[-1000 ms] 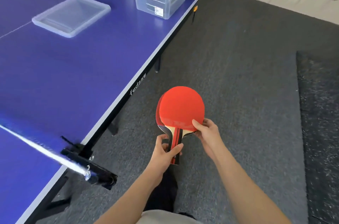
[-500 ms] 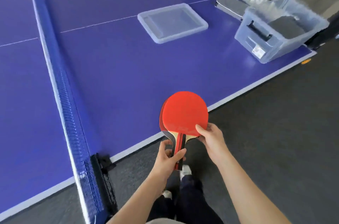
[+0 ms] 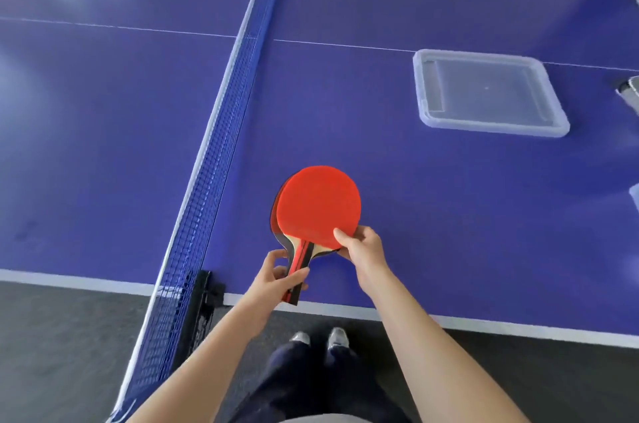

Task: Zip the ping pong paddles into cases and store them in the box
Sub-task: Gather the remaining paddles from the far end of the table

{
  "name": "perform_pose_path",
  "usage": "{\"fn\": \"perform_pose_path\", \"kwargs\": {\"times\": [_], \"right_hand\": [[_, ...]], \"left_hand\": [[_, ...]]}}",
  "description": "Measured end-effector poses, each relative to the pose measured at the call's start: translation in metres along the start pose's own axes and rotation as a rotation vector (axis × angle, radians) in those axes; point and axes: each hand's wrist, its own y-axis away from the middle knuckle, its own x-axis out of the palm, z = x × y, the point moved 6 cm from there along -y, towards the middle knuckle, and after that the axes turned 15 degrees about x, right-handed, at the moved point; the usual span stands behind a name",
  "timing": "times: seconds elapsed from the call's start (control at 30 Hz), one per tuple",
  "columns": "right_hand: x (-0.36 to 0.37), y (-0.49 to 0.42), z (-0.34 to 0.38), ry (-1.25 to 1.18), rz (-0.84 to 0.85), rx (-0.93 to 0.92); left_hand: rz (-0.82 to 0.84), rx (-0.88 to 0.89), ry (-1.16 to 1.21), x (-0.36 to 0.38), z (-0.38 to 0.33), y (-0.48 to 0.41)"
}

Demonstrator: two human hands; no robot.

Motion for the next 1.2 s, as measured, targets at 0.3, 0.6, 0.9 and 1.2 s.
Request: {"fn": "perform_pose_path", "kwargs": {"times": [0.3,0.6,0.9,1.2], "right_hand": [[0.041,-0.046,0.015,0.161,-0.037,0.045],[0.064,-0.058,0.010,0.280,-0.080,0.051],[0.066,-0.043,0.021,0.455,-0.201,-0.083],[0.045,-0.032,0.001,0.487,-0.194,-0.047]], "left_hand": [[-0.146,-0.064,0.093,-0.030,0.014,-0.034],[-0.210,-0.056,-0.043,-0.056,0.020,-0.048],[-0.264,-0.010,-0.193,-0.053,0.016,-0.048],[-0.281,-0.023,-0.346,-0.056,0.014,-0.053]]}}
